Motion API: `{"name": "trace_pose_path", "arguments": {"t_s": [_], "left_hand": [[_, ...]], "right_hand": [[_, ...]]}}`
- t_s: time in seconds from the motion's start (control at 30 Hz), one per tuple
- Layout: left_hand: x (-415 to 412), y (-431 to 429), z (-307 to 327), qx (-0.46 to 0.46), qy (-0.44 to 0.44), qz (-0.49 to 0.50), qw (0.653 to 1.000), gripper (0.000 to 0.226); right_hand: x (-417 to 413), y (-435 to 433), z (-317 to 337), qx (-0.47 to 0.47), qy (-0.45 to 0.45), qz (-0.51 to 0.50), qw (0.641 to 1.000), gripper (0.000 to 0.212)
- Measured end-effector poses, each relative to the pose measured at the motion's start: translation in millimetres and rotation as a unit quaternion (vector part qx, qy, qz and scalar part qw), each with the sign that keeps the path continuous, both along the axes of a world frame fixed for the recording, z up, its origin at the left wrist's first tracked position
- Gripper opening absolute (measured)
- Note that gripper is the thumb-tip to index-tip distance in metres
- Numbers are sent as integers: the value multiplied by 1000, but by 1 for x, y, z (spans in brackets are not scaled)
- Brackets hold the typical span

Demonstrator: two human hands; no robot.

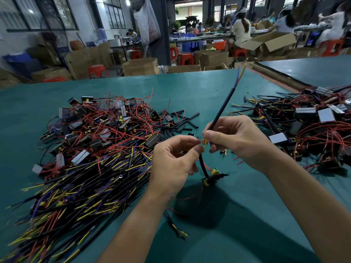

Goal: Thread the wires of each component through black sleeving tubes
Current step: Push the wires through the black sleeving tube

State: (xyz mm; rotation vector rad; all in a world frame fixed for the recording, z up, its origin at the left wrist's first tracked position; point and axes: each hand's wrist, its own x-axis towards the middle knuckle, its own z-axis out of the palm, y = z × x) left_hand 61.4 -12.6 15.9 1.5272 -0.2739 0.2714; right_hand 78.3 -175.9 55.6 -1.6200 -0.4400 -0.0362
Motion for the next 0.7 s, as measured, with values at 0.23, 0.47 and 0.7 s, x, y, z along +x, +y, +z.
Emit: {"name": "trace_pose_path", "arguments": {"t_s": [0.23, 0.47, 0.7], "left_hand": [[-3, -1, 2, -12, -17, 9, 1000, 8], [-4, -1, 4, -8, -27, 14, 1000, 5], [-6, -1, 2, 16, -66, 32, 997, 9]], "right_hand": [[-3, 2, 3, -1, -27, -15, 1000, 6], [-4, 3, 4, -15, -28, -16, 999, 6], [-4, 3, 4, -26, -25, -20, 999, 4]]}}
